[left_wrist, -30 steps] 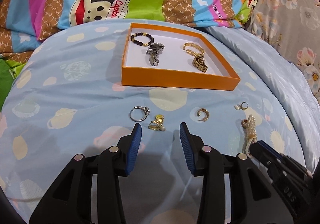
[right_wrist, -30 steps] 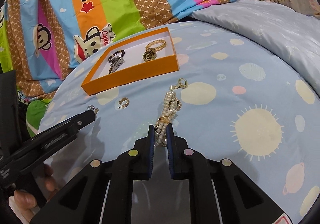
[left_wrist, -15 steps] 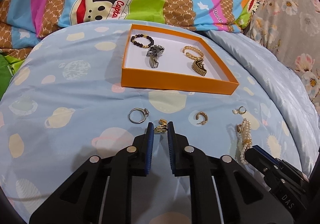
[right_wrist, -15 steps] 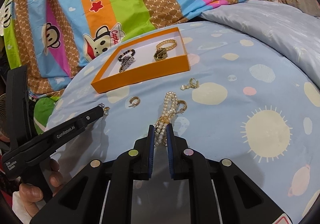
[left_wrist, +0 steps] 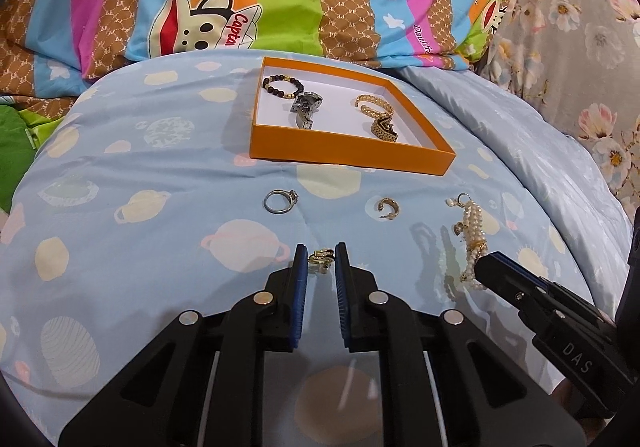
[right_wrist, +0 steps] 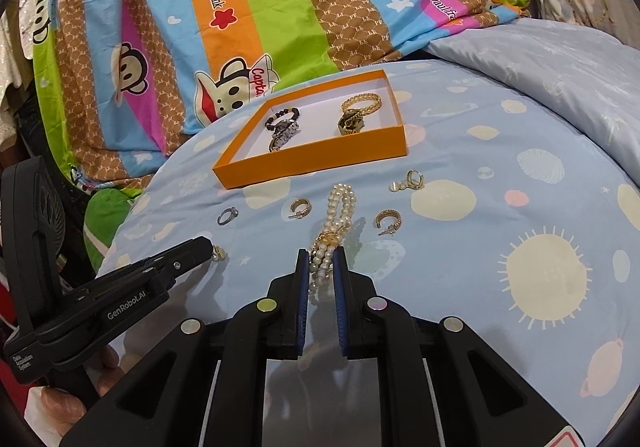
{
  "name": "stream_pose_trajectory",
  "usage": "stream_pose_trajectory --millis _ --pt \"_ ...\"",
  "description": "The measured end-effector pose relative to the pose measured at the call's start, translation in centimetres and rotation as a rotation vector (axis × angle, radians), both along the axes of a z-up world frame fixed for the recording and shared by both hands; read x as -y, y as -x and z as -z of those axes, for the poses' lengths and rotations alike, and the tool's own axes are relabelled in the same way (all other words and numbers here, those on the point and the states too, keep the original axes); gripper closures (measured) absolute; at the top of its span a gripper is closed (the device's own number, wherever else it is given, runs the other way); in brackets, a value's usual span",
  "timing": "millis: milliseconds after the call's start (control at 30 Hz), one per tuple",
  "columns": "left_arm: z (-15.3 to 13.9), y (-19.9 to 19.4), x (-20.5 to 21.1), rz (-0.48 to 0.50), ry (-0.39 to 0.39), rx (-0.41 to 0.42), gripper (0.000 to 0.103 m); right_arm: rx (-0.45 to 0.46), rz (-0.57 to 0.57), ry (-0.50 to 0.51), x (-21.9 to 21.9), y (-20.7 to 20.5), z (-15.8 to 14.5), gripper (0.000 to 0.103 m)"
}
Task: Organize jewelry
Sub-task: 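Grasp the small gold earring with the left tool while the right holds the pearl necklace, then carry the gold earring with the left tool while the right carries the pearl necklace into the orange box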
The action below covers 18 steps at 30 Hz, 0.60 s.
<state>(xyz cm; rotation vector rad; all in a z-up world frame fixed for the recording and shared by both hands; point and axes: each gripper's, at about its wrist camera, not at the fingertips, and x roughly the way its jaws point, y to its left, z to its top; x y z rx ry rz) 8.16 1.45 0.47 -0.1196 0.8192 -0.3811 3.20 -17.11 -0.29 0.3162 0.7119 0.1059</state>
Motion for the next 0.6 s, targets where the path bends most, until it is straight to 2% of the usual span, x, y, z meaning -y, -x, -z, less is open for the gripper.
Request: stream_pose_trajectory --millis 600 --pt "-0.15 0.38 -0.20 0.001 -0.007 -0.001 0.090 -0.016 0.017 0.002 0.24 -0.46 0.08 0.092"
